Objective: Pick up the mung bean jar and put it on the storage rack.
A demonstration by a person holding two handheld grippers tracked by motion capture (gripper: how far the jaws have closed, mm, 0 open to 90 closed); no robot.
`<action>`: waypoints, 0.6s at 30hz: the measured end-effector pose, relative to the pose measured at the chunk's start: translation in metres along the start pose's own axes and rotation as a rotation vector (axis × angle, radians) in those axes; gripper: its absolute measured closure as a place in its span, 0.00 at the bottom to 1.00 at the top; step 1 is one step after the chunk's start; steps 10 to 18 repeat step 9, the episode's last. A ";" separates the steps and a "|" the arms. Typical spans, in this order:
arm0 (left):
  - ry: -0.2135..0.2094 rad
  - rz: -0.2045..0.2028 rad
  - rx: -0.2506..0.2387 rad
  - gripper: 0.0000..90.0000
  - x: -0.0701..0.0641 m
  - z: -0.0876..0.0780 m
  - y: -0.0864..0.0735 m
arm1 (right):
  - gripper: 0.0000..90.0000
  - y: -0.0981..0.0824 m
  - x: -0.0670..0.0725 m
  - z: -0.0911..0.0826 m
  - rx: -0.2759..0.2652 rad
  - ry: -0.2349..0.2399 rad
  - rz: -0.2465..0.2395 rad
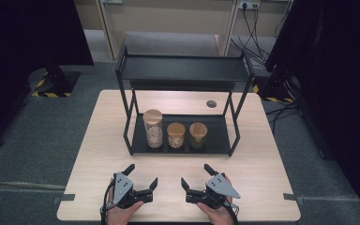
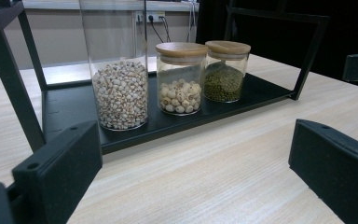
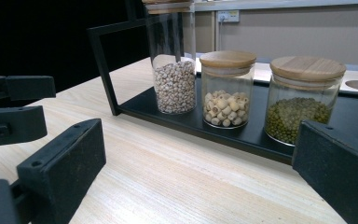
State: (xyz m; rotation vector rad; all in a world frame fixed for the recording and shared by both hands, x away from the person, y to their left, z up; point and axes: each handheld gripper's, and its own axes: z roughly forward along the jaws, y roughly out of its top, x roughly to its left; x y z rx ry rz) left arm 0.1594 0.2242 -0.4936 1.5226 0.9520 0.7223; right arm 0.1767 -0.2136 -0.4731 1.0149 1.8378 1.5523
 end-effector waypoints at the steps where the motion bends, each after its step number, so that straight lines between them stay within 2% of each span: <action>1: 0.000 0.000 0.000 0.02 0.000 0.000 0.000 | 0.03 0.000 0.000 0.000 -0.001 0.000 0.002; 18: 0.002 0.001 -0.002 0.02 0.000 0.000 0.000 | 0.03 0.000 -0.001 -0.001 -0.007 -0.003 0.003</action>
